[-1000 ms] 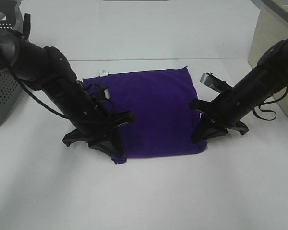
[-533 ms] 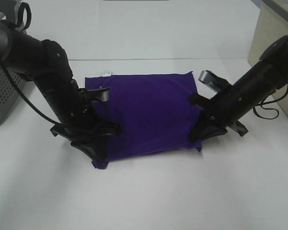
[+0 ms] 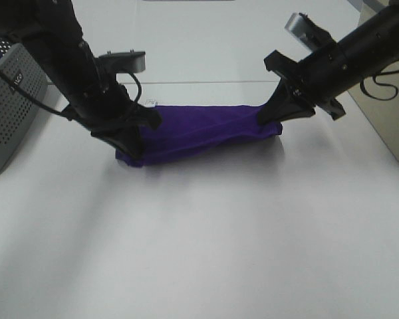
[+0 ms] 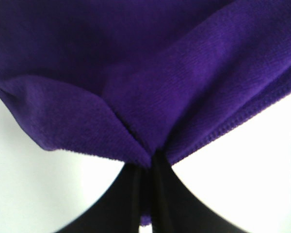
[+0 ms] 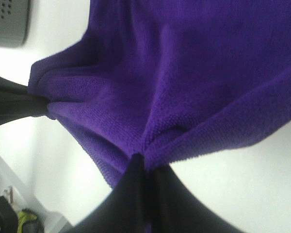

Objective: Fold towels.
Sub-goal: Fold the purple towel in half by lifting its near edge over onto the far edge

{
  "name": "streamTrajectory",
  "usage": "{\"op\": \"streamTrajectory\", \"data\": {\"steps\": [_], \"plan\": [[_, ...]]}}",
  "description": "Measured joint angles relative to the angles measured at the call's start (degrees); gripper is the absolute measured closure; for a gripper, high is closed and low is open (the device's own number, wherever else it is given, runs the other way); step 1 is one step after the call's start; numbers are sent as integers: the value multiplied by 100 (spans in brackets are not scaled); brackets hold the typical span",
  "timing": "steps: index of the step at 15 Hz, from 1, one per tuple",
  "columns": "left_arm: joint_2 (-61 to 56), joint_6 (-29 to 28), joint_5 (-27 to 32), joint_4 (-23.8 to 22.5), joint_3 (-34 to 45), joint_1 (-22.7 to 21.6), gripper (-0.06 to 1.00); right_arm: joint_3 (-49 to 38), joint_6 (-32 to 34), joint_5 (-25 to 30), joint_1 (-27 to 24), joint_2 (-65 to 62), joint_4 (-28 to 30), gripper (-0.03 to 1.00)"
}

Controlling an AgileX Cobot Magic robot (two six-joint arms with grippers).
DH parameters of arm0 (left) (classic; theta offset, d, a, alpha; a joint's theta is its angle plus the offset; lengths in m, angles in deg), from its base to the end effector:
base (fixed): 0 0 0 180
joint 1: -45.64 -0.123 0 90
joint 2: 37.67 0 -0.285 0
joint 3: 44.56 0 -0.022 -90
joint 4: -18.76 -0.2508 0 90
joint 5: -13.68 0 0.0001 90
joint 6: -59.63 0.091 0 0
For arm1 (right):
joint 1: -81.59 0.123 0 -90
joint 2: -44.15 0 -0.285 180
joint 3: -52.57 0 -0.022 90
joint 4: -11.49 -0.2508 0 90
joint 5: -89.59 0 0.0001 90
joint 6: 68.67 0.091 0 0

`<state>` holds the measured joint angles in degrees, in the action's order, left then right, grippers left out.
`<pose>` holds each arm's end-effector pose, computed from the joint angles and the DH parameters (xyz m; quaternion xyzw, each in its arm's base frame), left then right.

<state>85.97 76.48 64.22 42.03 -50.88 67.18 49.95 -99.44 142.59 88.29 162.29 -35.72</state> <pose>0.3735 -0.1773 0.1808 0.2154 0.9563 -0.1725 0.0966 0.3741 0.0977 0.1945 -0.0825 0.9382 0.3147 0.1181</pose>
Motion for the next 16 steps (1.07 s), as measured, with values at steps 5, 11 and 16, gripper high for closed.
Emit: {"op": "streamTrajectory", "data": {"steps": [5,11,16], "plan": [[693,361,-29,-69,-1461,-252,94,1902,350,-143,0,837,453,94],[2269,693,-258,-533,-3570,-252,94,3724,773,-138,-6,2229,1152,94],[2722,762,-126,-825,-4028,-252,93,3999,779,-155,-6,2767,1232,94]]}}
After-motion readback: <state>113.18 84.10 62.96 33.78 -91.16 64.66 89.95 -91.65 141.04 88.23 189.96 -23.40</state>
